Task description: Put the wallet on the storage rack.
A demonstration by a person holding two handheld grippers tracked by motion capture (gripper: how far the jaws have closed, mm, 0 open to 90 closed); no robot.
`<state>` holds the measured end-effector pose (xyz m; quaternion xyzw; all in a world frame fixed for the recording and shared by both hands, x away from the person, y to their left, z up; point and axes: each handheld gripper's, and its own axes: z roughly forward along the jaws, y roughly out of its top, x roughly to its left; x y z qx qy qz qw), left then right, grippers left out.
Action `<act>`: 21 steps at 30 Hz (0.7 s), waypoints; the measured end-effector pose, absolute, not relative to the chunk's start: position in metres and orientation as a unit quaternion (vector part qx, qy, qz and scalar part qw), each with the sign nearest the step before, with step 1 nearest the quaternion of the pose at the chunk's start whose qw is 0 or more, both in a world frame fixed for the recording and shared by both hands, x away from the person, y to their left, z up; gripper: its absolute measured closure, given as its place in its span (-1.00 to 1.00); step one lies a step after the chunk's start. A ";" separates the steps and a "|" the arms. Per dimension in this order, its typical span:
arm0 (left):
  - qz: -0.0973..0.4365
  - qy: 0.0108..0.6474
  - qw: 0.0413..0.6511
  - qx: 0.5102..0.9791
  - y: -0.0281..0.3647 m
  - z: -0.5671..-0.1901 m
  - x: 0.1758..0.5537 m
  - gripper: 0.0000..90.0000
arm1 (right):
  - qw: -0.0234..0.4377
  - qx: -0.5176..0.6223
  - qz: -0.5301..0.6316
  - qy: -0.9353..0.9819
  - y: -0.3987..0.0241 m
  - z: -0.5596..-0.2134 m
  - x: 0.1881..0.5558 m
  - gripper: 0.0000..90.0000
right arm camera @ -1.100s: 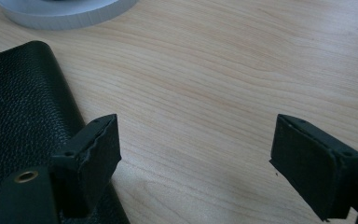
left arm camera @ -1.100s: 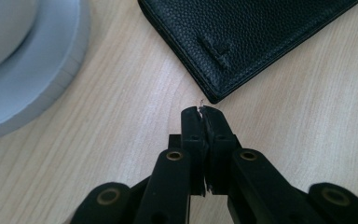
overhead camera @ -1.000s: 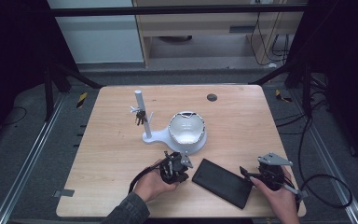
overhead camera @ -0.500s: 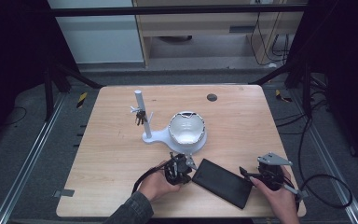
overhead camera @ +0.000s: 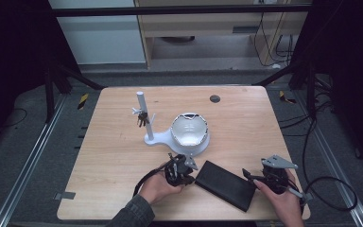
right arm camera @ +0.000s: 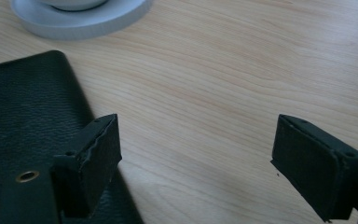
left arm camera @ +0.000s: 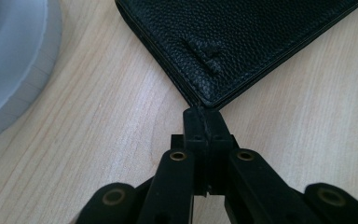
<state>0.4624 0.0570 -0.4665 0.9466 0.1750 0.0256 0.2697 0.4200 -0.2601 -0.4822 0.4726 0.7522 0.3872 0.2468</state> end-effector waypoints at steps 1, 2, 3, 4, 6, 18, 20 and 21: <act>0.026 0.174 0.273 0.946 0.058 -0.466 0.463 0.99 | 0.243 0.472 0.391 0.752 -0.258 -0.481 0.418 -0.66; 0.025 0.177 0.280 0.943 0.059 -0.465 0.464 0.99 | 0.238 0.469 0.398 0.752 -0.255 -0.478 0.416 -0.66; 0.022 0.182 0.289 0.940 0.059 -0.465 0.464 0.99 | 0.231 0.466 0.406 0.751 -0.250 -0.476 0.412 -0.66; 0.021 0.185 0.295 0.937 0.059 -0.464 0.464 0.99 | 0.226 0.460 0.410 0.755 -0.245 -0.473 0.408 -0.68; 0.016 0.188 0.302 0.934 0.060 -0.463 0.466 0.99 | 0.221 0.443 0.416 0.763 -0.234 -0.467 0.400 -0.71; 0.015 0.194 0.317 0.928 0.060 -0.452 0.473 0.99 | 0.210 0.369 0.363 0.830 -0.180 -0.464 0.380 -0.80; 0.015 0.196 0.319 0.927 0.059 -0.449 0.474 0.99 | 0.210 0.369 0.352 0.835 -0.178 -0.465 0.381 -0.80; 0.016 0.194 0.321 0.927 0.059 -0.448 0.475 0.98 | 0.210 0.368 0.347 0.837 -0.177 -0.466 0.382 -0.79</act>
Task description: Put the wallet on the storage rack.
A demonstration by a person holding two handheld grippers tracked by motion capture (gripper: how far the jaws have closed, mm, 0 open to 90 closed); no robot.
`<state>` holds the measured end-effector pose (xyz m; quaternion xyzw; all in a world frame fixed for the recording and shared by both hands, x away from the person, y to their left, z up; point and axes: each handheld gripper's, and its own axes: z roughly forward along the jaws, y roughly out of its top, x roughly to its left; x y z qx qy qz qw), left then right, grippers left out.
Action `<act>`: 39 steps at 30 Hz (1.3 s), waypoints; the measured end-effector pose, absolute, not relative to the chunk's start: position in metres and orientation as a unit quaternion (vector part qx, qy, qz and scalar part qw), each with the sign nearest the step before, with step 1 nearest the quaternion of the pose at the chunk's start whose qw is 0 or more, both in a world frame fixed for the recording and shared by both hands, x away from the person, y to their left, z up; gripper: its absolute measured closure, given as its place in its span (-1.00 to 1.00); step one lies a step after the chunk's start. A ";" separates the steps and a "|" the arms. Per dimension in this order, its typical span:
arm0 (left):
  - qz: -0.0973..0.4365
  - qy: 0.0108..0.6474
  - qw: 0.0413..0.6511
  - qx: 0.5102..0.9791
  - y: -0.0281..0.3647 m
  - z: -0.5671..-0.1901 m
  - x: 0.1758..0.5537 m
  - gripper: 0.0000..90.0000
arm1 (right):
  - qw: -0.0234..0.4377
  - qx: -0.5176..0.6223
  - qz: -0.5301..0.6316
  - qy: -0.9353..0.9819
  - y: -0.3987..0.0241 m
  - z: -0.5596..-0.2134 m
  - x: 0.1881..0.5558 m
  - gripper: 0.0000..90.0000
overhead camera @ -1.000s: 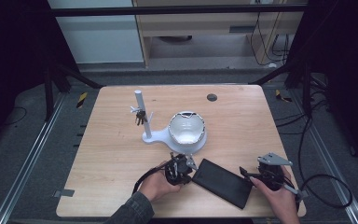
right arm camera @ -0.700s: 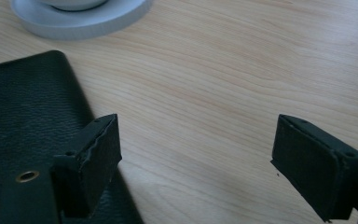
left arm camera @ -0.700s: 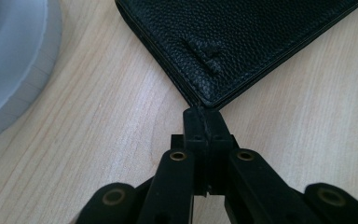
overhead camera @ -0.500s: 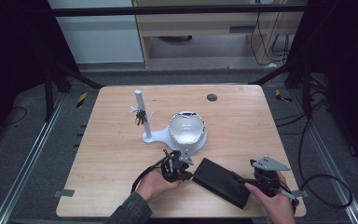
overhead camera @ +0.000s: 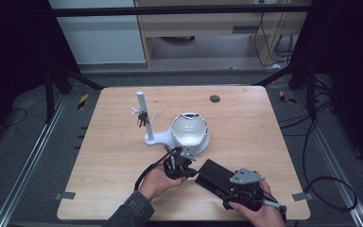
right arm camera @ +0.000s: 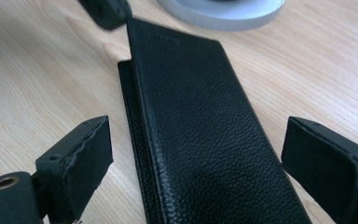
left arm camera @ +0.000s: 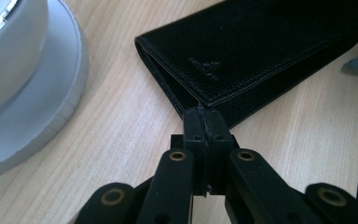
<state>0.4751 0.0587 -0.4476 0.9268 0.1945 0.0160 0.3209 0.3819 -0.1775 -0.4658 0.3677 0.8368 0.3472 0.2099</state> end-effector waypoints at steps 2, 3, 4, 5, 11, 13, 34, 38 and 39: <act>0.016 0.196 0.322 0.926 0.058 -0.445 0.476 0.98 | 0.212 0.368 0.342 0.839 -0.179 -0.467 0.383 -0.77; 0.017 0.197 0.323 0.926 0.057 -0.444 0.477 0.98 | 0.214 0.368 0.340 0.839 -0.180 -0.468 0.383 -0.76; 0.015 0.198 0.322 0.926 0.057 -0.444 0.478 0.98 | 0.215 0.370 0.339 0.838 -0.182 -0.468 0.383 -0.72; 0.014 0.198 0.322 0.926 0.056 -0.443 0.478 0.98 | 0.215 0.371 0.339 0.837 -0.184 -0.468 0.383 -0.69; 0.013 0.198 0.322 0.926 0.050 -0.442 0.481 0.98 | 0.212 0.370 0.327 0.843 -0.187 -0.474 0.386 -0.57; 0.010 0.197 0.324 0.925 0.048 -0.441 0.481 0.98 | 0.211 0.370 0.324 0.844 -0.188 -0.476 0.387 -0.54; 0.001 0.201 0.319 0.926 0.032 -0.445 0.486 0.93 | 0.211 0.367 0.296 0.857 -0.190 -0.469 0.397 -0.32; 0.002 0.200 0.320 0.926 0.032 -0.444 0.486 0.93 | 0.211 0.360 0.279 0.865 -0.188 -0.466 0.398 -0.30; 0.002 0.199 0.319 0.926 0.032 -0.444 0.486 0.93 | 0.211 0.358 0.275 0.867 -0.188 -0.465 0.399 -0.29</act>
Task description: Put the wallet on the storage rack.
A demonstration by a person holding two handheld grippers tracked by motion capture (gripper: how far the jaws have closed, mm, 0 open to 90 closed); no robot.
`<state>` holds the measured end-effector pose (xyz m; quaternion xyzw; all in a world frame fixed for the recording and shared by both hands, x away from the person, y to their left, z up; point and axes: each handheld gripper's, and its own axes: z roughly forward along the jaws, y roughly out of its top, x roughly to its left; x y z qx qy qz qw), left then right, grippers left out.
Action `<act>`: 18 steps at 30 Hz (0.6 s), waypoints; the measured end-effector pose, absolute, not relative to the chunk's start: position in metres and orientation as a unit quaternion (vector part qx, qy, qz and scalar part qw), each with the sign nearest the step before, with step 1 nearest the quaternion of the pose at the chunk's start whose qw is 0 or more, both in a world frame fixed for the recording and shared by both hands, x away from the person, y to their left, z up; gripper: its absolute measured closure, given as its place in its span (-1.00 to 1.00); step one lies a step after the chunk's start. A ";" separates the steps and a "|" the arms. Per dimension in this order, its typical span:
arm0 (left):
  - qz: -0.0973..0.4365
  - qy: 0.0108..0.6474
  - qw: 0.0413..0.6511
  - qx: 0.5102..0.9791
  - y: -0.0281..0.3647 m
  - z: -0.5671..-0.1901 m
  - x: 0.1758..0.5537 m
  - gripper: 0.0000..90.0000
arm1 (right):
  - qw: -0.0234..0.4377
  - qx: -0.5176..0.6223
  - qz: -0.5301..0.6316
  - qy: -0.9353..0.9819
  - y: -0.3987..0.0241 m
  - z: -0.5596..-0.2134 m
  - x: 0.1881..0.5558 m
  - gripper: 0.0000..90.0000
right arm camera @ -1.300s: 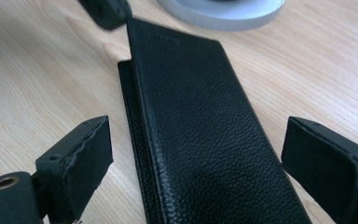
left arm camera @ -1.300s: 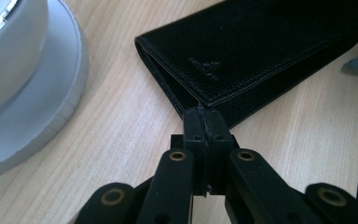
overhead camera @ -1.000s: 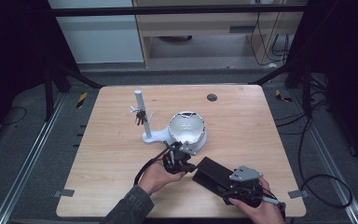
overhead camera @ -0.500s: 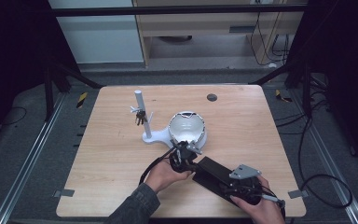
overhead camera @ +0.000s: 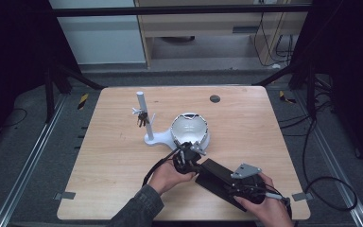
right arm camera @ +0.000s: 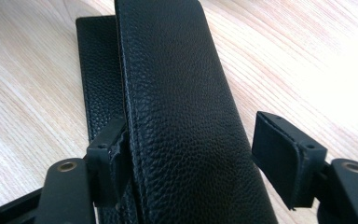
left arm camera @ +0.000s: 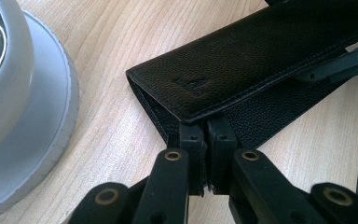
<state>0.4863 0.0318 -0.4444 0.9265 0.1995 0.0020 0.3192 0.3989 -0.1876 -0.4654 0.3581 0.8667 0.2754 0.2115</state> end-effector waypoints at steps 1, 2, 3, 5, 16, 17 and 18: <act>0.000 0.202 0.319 0.926 0.032 -0.444 0.486 0.93 | 0.212 0.357 0.273 0.868 -0.187 -0.465 0.399 -0.29; 0.000 0.203 0.319 0.926 0.032 -0.444 0.486 0.93 | 0.210 0.355 0.270 0.870 -0.186 -0.464 0.400 -0.29; 0.000 0.203 0.318 0.926 0.031 -0.444 0.486 0.93 | 0.209 0.354 0.267 0.872 -0.185 -0.463 0.401 -0.29; 0.001 0.200 0.319 0.926 0.031 -0.444 0.486 0.93 | 0.209 0.348 0.261 0.876 -0.182 -0.462 0.402 -0.30; 0.001 0.202 0.318 0.926 0.031 -0.444 0.485 0.92 | 0.201 0.346 0.244 0.883 -0.177 -0.464 0.408 -0.26; 0.000 0.202 0.318 0.926 0.031 -0.444 0.485 0.92 | 0.202 0.347 0.243 0.883 -0.177 -0.465 0.408 -0.24; 0.000 0.202 0.318 0.926 0.031 -0.444 0.485 0.92 | 0.201 0.345 0.242 0.884 -0.177 -0.465 0.408 -0.23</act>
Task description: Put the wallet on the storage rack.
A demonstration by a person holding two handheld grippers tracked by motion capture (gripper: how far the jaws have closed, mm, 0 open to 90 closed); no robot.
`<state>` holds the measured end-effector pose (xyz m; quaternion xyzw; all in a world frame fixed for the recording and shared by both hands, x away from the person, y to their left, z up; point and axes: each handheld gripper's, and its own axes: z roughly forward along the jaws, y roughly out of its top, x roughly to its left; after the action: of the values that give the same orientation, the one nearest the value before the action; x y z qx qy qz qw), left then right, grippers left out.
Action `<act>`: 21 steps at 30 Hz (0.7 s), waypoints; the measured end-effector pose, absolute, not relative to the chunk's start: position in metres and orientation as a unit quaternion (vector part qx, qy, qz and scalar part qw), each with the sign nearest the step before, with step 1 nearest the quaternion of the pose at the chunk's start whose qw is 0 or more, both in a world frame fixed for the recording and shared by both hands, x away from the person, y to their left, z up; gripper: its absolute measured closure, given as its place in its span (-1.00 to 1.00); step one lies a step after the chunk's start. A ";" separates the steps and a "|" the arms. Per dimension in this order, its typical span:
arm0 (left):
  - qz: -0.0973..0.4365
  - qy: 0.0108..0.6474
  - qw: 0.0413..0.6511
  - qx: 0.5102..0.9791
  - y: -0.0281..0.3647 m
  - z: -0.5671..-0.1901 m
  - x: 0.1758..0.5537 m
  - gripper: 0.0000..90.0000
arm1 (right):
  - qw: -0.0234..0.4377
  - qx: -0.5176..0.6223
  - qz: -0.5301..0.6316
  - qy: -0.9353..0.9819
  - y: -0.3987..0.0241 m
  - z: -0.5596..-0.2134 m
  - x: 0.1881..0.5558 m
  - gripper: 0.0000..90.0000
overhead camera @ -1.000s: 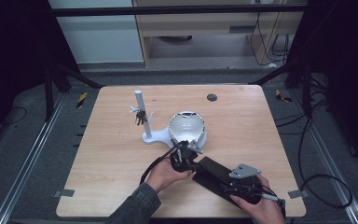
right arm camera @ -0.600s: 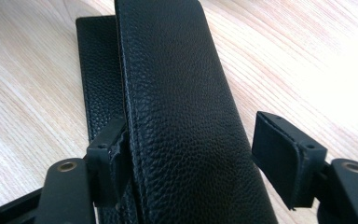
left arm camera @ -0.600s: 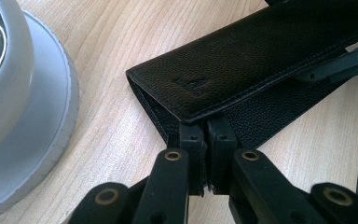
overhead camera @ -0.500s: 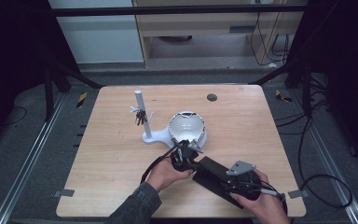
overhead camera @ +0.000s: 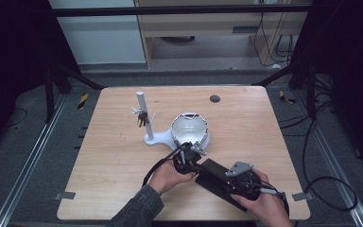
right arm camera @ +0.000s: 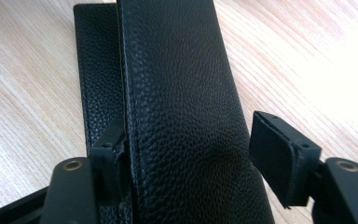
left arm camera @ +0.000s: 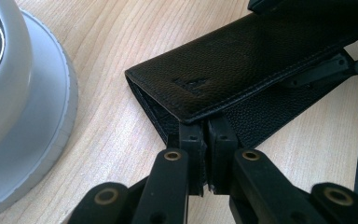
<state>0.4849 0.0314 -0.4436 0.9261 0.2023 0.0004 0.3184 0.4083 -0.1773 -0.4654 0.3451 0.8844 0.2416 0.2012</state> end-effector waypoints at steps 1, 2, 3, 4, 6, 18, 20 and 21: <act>0.000 0.202 0.319 0.926 0.031 -0.443 0.485 0.92 | 0.202 0.345 0.240 0.885 -0.177 -0.466 0.408 -0.21; 0.002 0.200 0.319 0.927 0.031 -0.443 0.485 0.92 | 0.199 0.345 0.239 0.885 -0.177 -0.467 0.409 -0.20; 0.002 0.201 0.320 0.926 0.031 -0.443 0.486 0.92 | 0.199 0.345 0.239 0.886 -0.177 -0.468 0.409 -0.18; 0.002 0.201 0.320 0.926 0.031 -0.443 0.486 0.92 | 0.201 0.344 0.238 0.886 -0.177 -0.468 0.409 -0.15; 0.002 0.200 0.320 0.926 0.031 -0.442 0.486 0.91 | 0.204 0.344 0.236 0.886 -0.176 -0.469 0.410 -0.10; 0.021 0.210 0.333 0.919 0.031 -0.431 0.484 0.62 | 0.257 0.304 0.198 0.896 -0.171 -0.459 0.415 0.78; 0.030 0.213 0.327 0.920 0.034 -0.430 0.484 0.49 | 0.261 0.296 0.199 0.897 -0.173 -0.458 0.416 0.85; 0.032 0.214 0.327 0.920 0.036 -0.429 0.485 0.42 | 0.261 0.292 0.198 0.898 -0.174 -0.456 0.417 0.86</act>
<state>0.4847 0.0355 -0.4294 0.9197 0.2144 0.0318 0.3273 0.4167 -0.1744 -0.4562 0.2925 0.8984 0.1984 0.2606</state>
